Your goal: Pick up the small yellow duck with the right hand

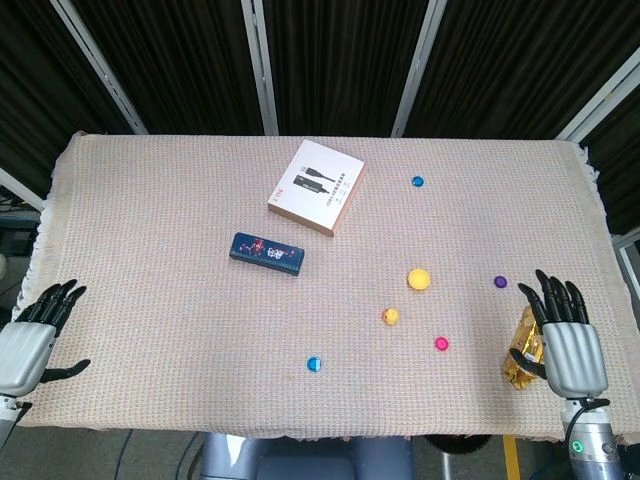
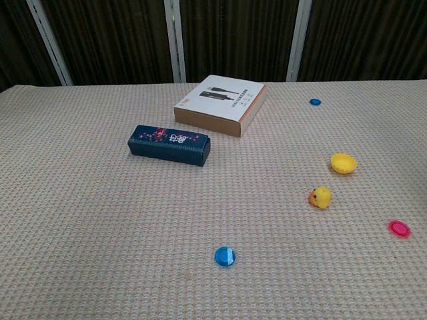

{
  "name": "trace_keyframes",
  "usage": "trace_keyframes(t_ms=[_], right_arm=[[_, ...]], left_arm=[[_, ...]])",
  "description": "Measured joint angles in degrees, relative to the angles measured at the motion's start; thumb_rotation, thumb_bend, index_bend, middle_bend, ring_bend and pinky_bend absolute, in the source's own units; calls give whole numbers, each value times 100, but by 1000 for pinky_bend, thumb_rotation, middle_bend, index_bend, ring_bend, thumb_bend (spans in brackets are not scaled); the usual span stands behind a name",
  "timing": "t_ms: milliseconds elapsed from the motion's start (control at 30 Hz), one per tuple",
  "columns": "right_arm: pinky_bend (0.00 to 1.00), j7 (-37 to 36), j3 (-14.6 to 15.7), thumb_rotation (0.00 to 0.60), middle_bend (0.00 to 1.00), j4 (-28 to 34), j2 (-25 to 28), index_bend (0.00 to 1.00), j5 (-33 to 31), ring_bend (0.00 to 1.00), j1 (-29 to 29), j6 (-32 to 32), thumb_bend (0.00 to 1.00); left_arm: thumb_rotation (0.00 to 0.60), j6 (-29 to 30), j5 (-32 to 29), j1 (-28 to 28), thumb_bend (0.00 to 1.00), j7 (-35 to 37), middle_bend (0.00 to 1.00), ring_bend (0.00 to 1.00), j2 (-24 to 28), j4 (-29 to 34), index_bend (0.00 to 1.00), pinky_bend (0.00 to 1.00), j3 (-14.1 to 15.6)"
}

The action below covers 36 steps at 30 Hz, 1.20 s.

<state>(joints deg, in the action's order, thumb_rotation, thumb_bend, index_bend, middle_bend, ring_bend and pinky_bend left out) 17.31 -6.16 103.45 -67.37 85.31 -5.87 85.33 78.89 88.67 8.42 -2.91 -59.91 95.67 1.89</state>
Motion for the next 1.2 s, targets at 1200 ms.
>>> trace_keyframes(t_ms=[1200], right_arm=[[0,2049,-445,600,0,-1281,-3048,243,-1930,0,-1609,-1394,0]], left_arm=[[600,-76,26,29,0,128,0,0,2,-9,0,221,16]])
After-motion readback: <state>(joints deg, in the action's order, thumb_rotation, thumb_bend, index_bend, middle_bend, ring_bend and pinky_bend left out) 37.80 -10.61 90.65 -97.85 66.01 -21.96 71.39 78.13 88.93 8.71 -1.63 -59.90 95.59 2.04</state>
